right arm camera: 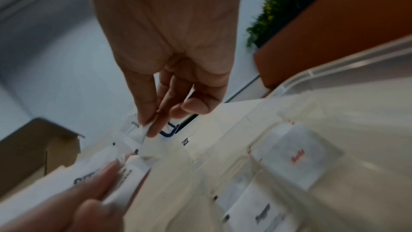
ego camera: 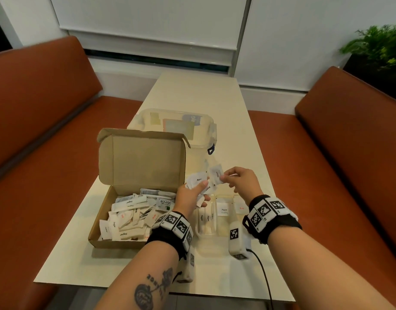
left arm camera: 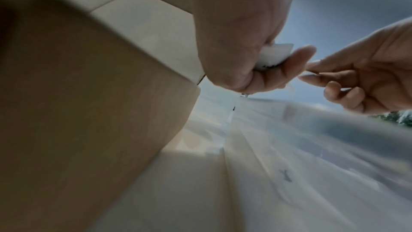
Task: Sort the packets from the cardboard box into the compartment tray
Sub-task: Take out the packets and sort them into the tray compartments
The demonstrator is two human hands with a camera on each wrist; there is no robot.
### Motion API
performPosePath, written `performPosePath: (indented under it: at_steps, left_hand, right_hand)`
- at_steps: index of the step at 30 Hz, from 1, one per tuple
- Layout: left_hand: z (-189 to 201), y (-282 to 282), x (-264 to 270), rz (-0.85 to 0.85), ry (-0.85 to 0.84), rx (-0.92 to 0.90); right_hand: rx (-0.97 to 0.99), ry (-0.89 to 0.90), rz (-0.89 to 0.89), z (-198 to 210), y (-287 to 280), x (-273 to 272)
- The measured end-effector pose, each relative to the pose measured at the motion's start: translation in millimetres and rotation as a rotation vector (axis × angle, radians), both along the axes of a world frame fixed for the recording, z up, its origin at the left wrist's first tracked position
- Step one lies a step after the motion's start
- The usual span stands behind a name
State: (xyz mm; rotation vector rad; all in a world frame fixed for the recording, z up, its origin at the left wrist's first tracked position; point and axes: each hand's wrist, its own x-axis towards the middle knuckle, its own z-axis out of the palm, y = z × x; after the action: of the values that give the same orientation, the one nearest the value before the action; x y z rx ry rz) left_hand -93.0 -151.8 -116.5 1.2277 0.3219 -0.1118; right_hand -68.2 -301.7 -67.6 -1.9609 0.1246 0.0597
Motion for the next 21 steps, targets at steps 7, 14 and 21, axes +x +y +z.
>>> performPosePath:
  at_steps: [7,14,21]
  left_hand:
    - [5,-11,1,-0.044,-0.042,0.003]
    - [-3,-9,3,-0.088,-0.044,0.159]
    - [-6,-9,-1,-0.072,-0.024,0.068]
  right_hand:
    - [0.286,0.112,-0.114,-5,8,-14]
    - [-0.01,-0.063,0.047,1,4,-8]
    - [-0.256,-0.065,0.171,7,0,-2]
